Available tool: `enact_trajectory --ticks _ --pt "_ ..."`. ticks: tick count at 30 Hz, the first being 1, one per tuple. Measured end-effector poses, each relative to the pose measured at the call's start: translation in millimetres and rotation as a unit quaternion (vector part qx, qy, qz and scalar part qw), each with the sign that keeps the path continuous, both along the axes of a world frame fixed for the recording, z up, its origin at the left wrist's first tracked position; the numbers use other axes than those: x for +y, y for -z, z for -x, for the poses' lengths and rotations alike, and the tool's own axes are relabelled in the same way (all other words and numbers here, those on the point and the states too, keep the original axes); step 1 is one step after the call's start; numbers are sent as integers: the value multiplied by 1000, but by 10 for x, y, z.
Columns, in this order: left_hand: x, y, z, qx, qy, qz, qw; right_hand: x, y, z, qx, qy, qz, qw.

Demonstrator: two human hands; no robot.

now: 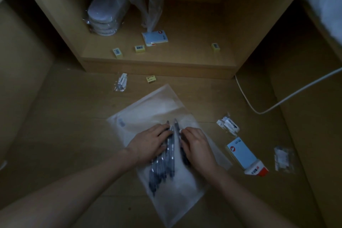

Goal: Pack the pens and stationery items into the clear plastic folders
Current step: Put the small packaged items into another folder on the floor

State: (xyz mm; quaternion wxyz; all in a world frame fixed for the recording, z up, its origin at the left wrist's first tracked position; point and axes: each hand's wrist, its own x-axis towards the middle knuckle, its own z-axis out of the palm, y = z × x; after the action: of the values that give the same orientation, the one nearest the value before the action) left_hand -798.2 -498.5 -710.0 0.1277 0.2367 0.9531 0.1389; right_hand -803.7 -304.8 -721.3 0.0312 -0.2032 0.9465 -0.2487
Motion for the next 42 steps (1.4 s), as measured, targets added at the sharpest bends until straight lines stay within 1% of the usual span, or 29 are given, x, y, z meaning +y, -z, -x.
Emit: enact_trajectory --ticks 3,5,6,8,10,12,14,15,17,20,22,24,26,27,29,30,31,33,36,39,42 --pt "-4 -26 30 -28 -26 -13 999 14 8 -15 20 -22 -20 999" --pt "8 -45 73 -6 11 -4 1000 21 33 -18 46 -39 -36 998" --pt "34 -59 92 5 27 14 1000 28 46 -17 55 -44 -49 996" --pt "73 -54 148 18 69 78 994 50 79 -15 66 -48 -75 994" --pt "109 -98 189 -22 84 125 988 55 96 -22 63 -37 -77 994" --pt "131 -123 232 -35 98 149 983 27 114 -42 56 -11 -51 997" --pt "136 -91 247 -41 103 151 982 -31 118 -85 47 21 -28 998" --pt "136 -69 247 -41 102 153 982 -54 127 -105 58 29 -31 997" --pt "131 -22 222 -35 103 160 981 -63 162 -123 86 25 -62 994" --pt "117 36 208 -38 95 156 982 -26 181 -82 94 -3 -110 989" --pt "126 30 220 5 87 121 989 -22 180 -56 107 -14 -145 983" --pt "120 9 210 9 95 126 987 -35 164 -41 119 -21 -153 981" --pt "91 -3 204 14 93 143 985 -42 152 -33 121 -24 -147 981" --pt "96 -33 208 3 80 148 986 -35 152 -31 122 -23 -143 982" --pt "114 -15 200 -5 73 137 988 -31 142 -33 120 -20 -138 983" --pt "127 13 208 -14 87 141 986 -35 136 -36 114 -17 -136 984" --pt "150 1 215 -42 101 170 979 -40 135 -39 107 -14 -135 985" --pt "178 -35 213 -45 100 170 979 -41 140 -54 92 -3 -124 988" --pt "188 -72 207 -49 90 143 984 -3 197 -99 73 27 -67 995" --pt "183 -90 207 -32 105 154 982 32 280 -165 57 55 -3 997" --pt "203 -114 214 -31 111 170 979 24 302 -178 53 61 8 997"
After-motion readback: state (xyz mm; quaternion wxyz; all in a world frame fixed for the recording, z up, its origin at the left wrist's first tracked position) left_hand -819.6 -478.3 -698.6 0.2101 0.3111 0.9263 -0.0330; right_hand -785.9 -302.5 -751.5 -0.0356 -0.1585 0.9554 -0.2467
